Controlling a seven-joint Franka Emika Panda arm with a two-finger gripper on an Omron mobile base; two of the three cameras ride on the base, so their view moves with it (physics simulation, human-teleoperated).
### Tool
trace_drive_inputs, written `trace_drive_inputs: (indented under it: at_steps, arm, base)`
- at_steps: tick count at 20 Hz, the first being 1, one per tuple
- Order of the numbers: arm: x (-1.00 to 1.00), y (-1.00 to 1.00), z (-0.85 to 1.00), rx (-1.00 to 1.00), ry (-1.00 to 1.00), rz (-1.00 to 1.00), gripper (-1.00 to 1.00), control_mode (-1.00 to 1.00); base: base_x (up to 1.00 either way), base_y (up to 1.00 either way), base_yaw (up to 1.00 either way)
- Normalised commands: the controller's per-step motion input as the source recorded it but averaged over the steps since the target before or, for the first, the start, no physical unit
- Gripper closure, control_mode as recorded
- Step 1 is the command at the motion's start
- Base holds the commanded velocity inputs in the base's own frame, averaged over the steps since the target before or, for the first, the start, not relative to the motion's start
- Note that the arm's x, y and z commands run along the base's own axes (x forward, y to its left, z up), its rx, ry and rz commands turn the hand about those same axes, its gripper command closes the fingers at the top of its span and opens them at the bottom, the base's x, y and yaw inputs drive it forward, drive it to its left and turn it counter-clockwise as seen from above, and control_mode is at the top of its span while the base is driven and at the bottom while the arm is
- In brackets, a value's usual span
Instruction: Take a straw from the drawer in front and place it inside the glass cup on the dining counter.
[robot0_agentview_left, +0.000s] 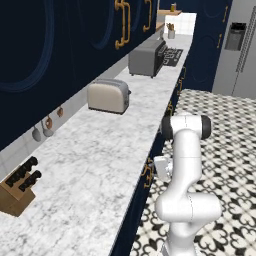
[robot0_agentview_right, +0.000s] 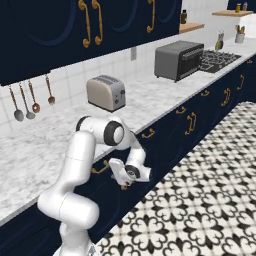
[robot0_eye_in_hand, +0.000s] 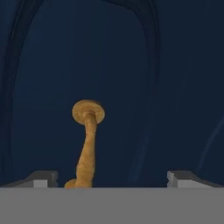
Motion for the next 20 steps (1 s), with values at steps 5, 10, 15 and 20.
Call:
trace_drive_inputs:
  at_steps: [5, 10, 15, 20]
  arm:
    - [0.19, 0.47, -0.03, 0.01, 0.03, 0.0, -1.0, -1.0]
    - [0.0, 0.49, -0.12, 0.0, 0.05, 0.0, -1.0, -1.0]
    - [0.02, 0.3, -0.21, 0.03, 0.05, 0.0, 1.0, -1.0]
    - [0.09, 0.3, -0.2, 0.0, 0.05, 0.0, 1.0, -1.0]
  base:
    - [0.0, 0.0, 0.0]
    - [0.0, 0.0, 0.0]
    - [0.0, 0.0, 0.0]
    - [0.0, 0.0, 0.0]
